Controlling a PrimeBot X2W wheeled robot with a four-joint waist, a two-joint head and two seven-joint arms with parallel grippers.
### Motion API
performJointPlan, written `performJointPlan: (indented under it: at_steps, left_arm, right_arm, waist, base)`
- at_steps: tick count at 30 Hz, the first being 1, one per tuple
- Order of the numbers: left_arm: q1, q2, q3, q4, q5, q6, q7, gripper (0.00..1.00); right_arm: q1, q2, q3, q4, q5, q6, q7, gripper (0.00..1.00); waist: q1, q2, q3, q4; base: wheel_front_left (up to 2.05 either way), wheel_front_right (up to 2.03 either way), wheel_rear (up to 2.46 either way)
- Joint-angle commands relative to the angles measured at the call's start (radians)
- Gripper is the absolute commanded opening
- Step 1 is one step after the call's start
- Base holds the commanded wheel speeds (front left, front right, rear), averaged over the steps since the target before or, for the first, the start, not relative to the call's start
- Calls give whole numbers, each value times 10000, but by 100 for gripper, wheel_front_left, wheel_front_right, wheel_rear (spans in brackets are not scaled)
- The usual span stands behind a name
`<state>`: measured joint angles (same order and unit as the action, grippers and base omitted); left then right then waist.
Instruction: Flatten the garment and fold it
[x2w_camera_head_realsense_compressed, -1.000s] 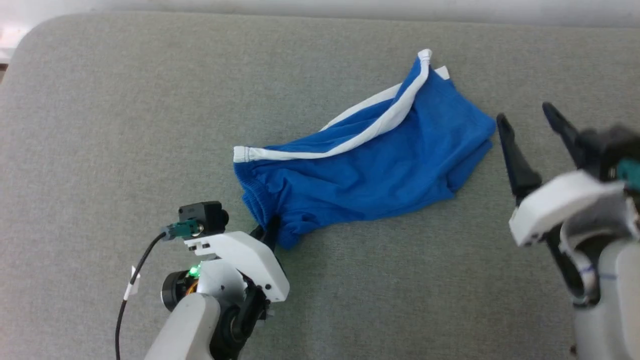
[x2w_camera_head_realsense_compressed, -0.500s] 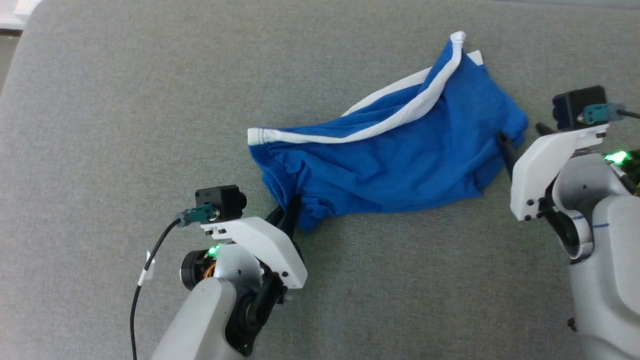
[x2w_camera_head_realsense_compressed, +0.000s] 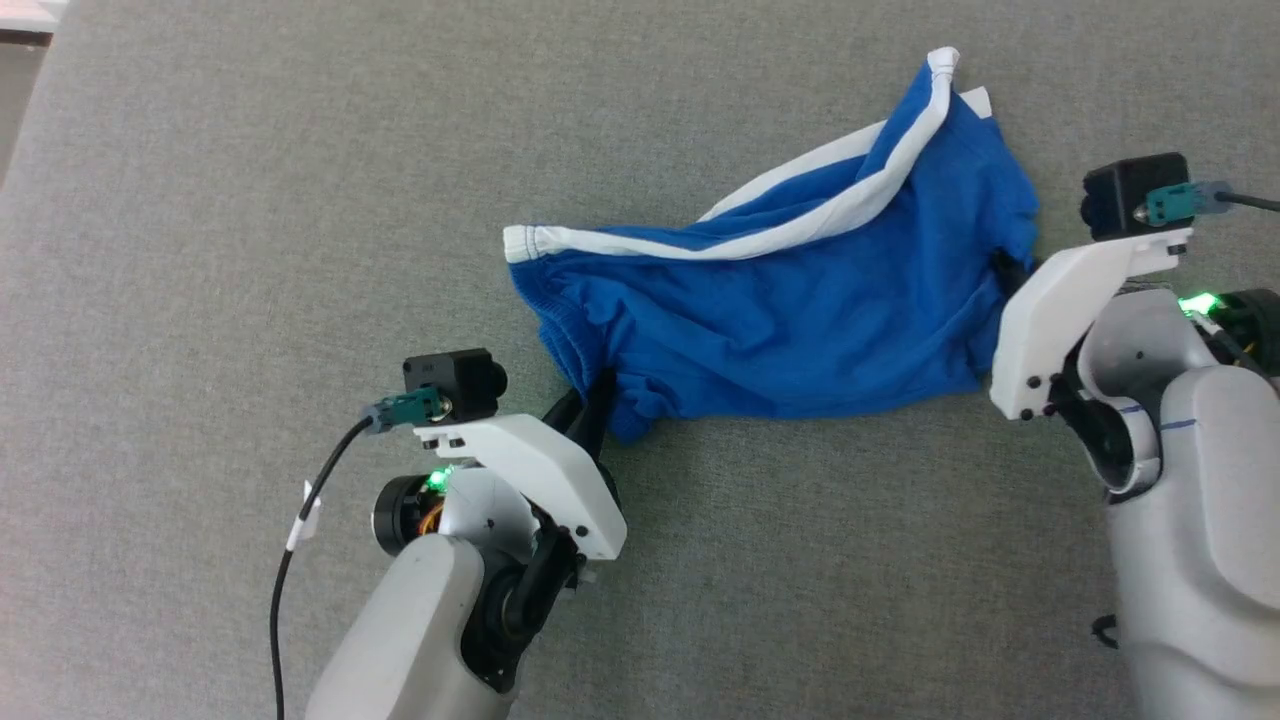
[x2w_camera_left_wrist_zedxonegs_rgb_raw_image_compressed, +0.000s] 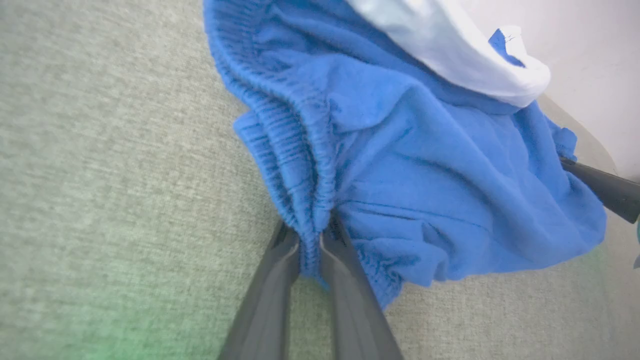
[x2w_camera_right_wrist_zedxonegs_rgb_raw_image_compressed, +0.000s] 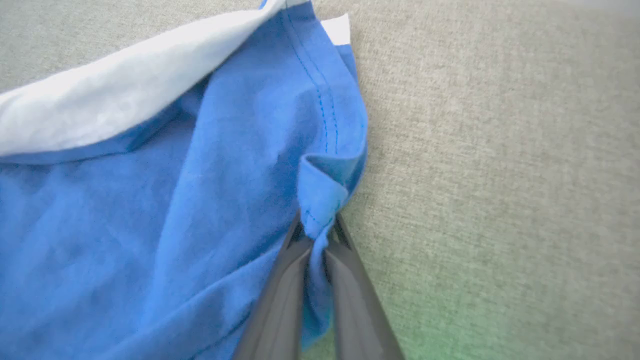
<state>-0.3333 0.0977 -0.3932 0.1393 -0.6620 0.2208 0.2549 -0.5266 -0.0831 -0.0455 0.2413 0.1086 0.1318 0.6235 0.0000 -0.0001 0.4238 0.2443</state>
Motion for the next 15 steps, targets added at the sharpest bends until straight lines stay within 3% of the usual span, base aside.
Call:
performJointPlan:
  at_steps: [1, 9, 15]
  left_arm:
    - [86, 36, -44, 418, -62, 54, 92, 0]
    - [272, 207, 239, 288, -156, 10, -343, 0]
    - [652, 345, 344, -121, -389, -19, -258, 0]
  right_arm:
    - [160, 97, -29, 251, 10, -11, 40, 0]
    - [169, 223, -535, 144, 21, -11, -1117, 0]
    - [1040, 257, -1163, -499, 417, -11, -1765, 0]
  waist:
    - [0, 1, -64, -33]
    - [0, 1, -730, -409]
    - [0, 1, -1409, -823]
  base:
    - [0, 0, 0]
    - [0, 0, 0]
    - [0, 0, 0]
